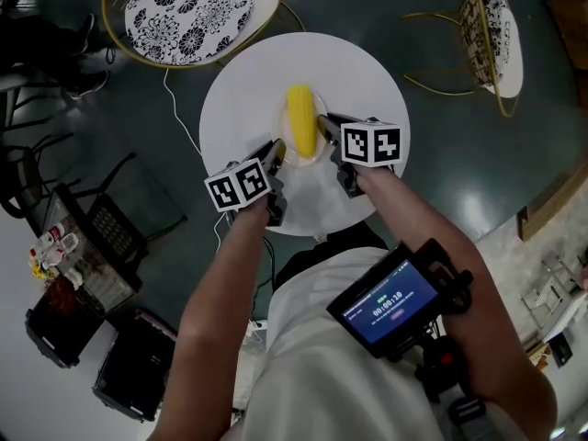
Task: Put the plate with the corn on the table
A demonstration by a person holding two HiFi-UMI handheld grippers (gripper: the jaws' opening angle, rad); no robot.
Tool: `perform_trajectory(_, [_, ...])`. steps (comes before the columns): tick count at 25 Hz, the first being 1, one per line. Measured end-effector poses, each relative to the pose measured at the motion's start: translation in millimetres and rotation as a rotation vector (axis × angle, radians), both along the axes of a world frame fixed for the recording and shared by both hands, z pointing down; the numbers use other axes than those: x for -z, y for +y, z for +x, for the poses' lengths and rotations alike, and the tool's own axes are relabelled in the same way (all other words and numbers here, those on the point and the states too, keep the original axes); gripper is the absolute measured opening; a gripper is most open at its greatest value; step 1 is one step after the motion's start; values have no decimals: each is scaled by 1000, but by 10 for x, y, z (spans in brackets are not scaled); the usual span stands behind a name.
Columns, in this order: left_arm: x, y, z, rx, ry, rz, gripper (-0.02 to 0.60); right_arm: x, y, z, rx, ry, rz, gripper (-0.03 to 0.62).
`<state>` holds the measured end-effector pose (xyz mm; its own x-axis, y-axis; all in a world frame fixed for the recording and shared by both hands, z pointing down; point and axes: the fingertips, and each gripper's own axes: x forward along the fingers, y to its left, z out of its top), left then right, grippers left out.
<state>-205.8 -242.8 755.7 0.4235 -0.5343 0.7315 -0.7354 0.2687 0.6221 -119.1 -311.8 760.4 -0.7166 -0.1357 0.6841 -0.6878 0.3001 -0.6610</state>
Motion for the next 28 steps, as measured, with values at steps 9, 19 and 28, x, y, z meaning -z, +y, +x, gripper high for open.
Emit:
perform_trajectory(9, [-25,-9,-12,13,-14,2,40,8,-8,-24,66,46,79,51])
perform_trajectory(19, [-27,14,-31,32,-71,5,41,31,-13,-24,59,70,139,52])
perform_trajectory(28, [32,107,-146,68,-140,18,66,93,-72,103,6,97,188,54])
